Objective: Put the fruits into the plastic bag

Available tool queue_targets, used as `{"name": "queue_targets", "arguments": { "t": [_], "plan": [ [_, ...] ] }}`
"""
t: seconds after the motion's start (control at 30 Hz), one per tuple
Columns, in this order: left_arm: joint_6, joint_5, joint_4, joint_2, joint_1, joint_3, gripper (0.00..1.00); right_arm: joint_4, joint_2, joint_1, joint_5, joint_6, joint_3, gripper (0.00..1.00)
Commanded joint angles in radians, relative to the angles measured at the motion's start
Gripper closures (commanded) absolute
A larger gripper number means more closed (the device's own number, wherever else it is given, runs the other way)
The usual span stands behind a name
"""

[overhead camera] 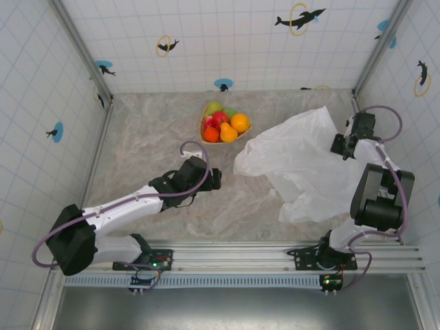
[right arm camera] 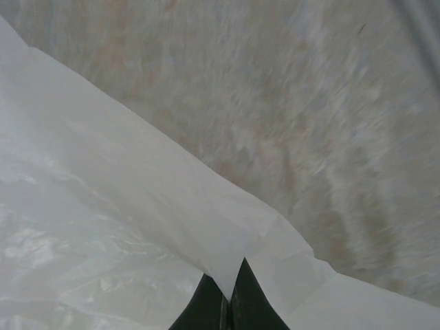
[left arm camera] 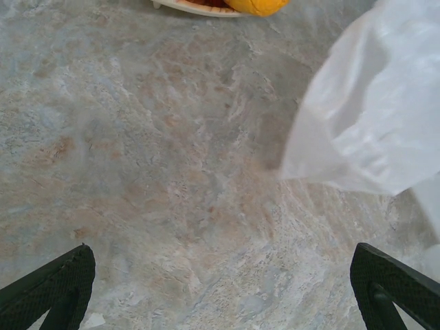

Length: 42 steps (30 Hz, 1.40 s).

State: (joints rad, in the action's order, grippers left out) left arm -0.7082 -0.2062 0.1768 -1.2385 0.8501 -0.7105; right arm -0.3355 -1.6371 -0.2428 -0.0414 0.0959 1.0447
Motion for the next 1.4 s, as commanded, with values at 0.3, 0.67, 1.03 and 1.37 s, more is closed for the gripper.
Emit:
{"name": "queue_targets", "arguments": {
  "t": [0.3,0.67,1.03,1.37],
  "plan": [
    [0.020,-0.052,0.015,0.030,0.001,0.012,0.02,-0.035,0.271,0.238,0.278,-0.019,-0.075,0.16],
    [0.034,-0.081,-0.008,0.032,0.001,0.022,0.02,-0.172,0.338,0.679,0.205,0.050,-0.298,0.13],
    [0.036,-0.063,-0.014,0.020,0.001,0.030,0.02,-0.223,0.070,0.775,0.388,-0.067,-0.221,0.34],
    [0.048,-0.071,-0.023,0.015,0.001,0.022,0.02,-0.225,0.138,0.747,0.395,-0.113,-0.187,0.87]
  ]
}}
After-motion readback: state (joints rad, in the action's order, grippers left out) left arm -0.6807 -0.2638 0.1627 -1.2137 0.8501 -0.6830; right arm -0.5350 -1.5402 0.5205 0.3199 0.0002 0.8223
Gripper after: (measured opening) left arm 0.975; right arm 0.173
